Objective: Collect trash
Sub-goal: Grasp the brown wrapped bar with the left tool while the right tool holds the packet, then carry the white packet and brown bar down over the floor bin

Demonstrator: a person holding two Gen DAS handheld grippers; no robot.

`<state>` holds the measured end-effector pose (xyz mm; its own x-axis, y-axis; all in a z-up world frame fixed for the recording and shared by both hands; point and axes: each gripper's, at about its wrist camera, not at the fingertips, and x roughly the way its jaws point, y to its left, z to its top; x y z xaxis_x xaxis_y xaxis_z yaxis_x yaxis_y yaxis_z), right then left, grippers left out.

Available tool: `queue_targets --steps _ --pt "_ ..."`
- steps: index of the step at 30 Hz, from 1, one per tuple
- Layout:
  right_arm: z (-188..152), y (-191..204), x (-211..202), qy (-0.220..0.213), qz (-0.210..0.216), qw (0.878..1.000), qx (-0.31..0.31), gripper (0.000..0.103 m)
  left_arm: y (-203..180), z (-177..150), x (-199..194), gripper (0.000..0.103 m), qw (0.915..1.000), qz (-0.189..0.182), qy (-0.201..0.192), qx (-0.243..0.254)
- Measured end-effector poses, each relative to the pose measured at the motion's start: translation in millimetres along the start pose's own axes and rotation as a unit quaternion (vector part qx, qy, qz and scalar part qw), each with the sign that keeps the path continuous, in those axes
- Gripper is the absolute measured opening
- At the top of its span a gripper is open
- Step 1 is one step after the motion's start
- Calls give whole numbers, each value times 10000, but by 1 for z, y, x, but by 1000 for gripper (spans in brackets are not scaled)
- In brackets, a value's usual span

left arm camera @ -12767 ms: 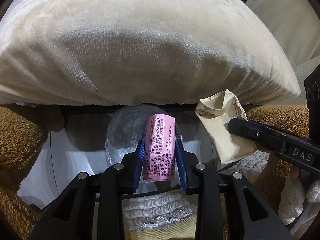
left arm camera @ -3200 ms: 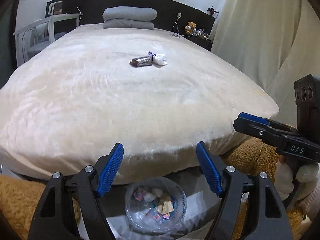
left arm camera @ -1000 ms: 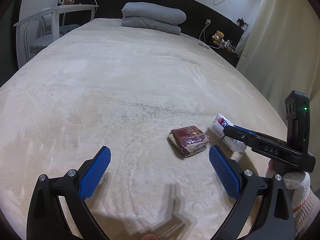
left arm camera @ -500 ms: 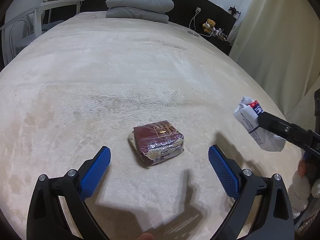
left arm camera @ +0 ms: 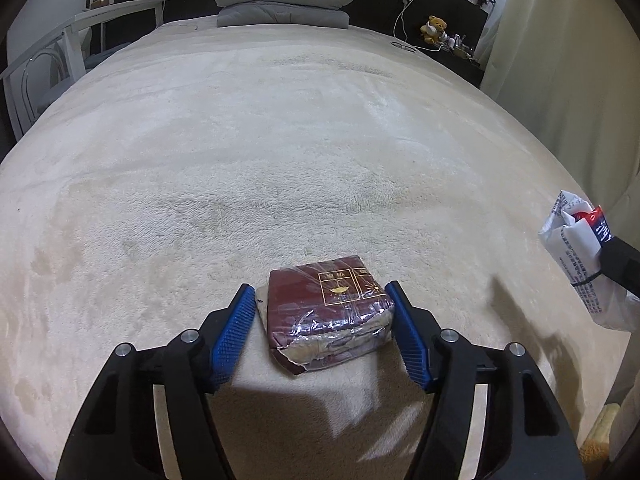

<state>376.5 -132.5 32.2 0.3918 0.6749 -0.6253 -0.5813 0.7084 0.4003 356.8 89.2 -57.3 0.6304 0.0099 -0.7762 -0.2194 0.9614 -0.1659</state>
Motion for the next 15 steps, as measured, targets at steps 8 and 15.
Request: queue_targets --steps 8,15 --pt "-1 5 3 27 -19 10000 -61 41 3 -6 -19 65 9996 -128 -231 -26" --pt "-7 14 -4 -44 -23 10000 -65 41 12 -14 -51 65 9973 -328 -546 -356"
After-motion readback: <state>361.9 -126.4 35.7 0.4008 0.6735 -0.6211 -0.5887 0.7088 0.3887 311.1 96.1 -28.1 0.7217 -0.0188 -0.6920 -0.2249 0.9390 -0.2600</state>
